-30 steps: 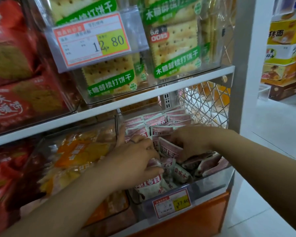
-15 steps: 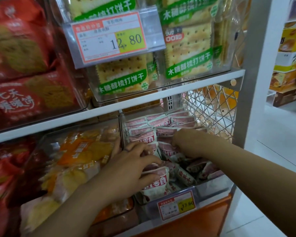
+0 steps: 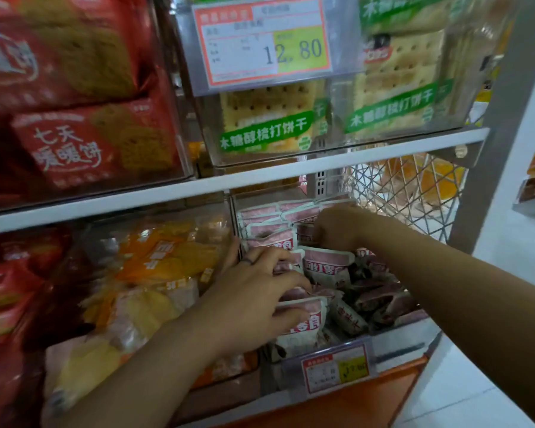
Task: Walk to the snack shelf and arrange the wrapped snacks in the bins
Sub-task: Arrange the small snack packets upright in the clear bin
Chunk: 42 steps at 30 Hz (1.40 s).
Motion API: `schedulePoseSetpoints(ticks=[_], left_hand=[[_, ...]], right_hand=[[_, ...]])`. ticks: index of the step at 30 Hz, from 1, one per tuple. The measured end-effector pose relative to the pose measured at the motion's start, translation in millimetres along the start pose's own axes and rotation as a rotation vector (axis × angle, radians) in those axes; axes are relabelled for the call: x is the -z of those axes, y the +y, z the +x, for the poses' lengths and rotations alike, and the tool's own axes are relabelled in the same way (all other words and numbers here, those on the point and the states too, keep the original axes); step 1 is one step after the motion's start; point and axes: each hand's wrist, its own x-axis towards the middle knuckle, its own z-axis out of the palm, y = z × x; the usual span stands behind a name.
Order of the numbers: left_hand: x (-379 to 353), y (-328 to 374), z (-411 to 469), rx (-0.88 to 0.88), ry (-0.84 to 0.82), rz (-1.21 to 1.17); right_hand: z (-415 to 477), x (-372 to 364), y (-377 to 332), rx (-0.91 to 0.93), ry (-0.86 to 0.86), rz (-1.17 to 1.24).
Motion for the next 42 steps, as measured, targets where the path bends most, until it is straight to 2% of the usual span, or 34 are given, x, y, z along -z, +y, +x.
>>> schedulePoseSetpoints(ticks=[4,8,13,19,22,27,32,37,42], left_hand=[[-1.2,-1.6,-0.5,-0.006,0.013,0.013],[-2.6,-2.2,-1.1,-0.014,0.025,0.005],[-3.8,-1.5,-1.3,-0.018,0.045,0.003],[-4.1,-0.8,0.0,-0.020,0.043,0.006],[-4.9,-1.3,-0.6,-0.022,0.049,0.005],[-4.8,-0.9,-0.8,-0.024,0.060,-0.006],[-4.0,-1.6,0.2,-0.024,0.039,-0.005],[-4.1,-0.8,-0.1,-0.018,0.035,0.005],[-3.4,-0.2,-1.0,-0.019,0.047,0.009]], right_hand=[[-2.6,-0.7,-7.9,-0.054,-0.029,-0.075],[-6.2,-7.7,-10.8,-0.132,0.074,-0.144],[-5.1,-16.9,-10.9,-0.096,0.196,-0.262],[-3.2,-10.9,-6.5,-0.124,0.046,0.010],[-1.7,-14.0,-7.3,-0.109,0.008,0.018],[-5.1,-10.1,-7.1,-0.103,0.075,0.098],[-14.2,8.0,3.2,-0.088,0.261,0.224],[-31.7,20.1,-4.6,0.033,0.158,0.137],[-37.2,11.8,-11.8,0.130,-0.128,0.159]])
